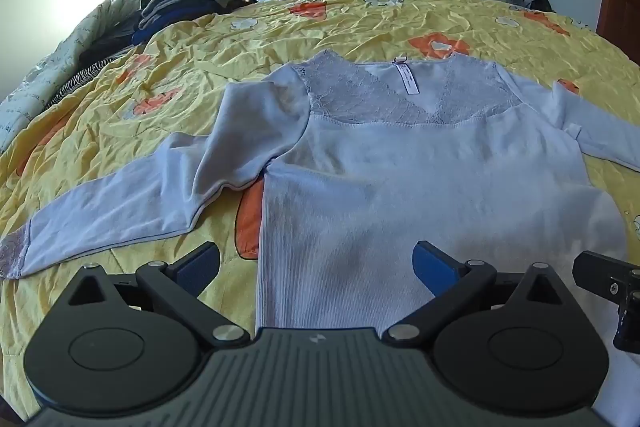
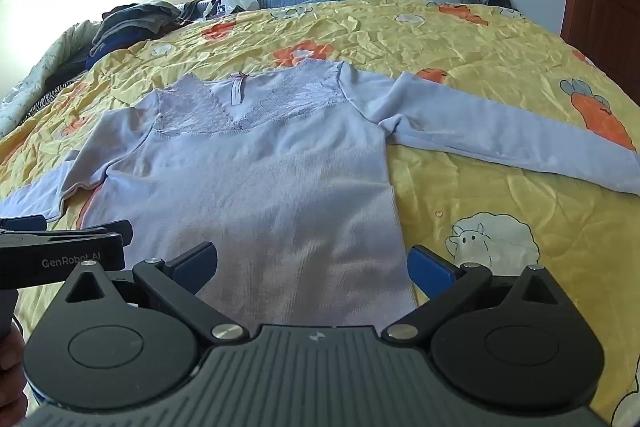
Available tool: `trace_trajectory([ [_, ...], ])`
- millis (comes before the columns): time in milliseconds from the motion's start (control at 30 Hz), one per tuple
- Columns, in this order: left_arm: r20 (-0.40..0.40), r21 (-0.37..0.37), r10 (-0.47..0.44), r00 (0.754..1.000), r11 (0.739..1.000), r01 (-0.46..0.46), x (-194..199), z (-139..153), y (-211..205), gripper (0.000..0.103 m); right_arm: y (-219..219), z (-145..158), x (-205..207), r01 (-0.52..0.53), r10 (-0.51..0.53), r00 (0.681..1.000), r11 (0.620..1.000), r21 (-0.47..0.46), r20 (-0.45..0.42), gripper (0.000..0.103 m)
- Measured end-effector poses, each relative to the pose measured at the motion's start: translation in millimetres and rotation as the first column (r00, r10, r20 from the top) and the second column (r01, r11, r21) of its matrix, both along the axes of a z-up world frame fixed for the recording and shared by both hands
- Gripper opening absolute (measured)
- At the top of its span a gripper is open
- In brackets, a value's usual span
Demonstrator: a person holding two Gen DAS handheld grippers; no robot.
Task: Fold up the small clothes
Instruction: 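Move the right gripper toward the lace cuff of the nearest sleeve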
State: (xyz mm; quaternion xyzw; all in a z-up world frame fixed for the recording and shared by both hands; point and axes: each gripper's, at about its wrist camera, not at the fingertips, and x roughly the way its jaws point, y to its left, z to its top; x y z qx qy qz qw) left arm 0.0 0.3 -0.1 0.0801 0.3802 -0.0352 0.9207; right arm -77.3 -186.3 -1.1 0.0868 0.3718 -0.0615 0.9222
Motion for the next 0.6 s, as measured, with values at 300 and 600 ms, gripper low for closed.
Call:
trace_trajectory([
  [300,-0.019,0.006,-0.002,1.0,1.0,0.002,3,-3,0,0.103,-2,-2,0,0.003,-0.003,1.0,1.0,0.007,-0.003,0.102],
  [600,-0.011,0.01,-0.019,1.0,1.0,0.02,-1,-2,-3,0.103,-3,-4,-1,0.002,-0.002,1.0,1.0,0.004,-0.005,0.102],
])
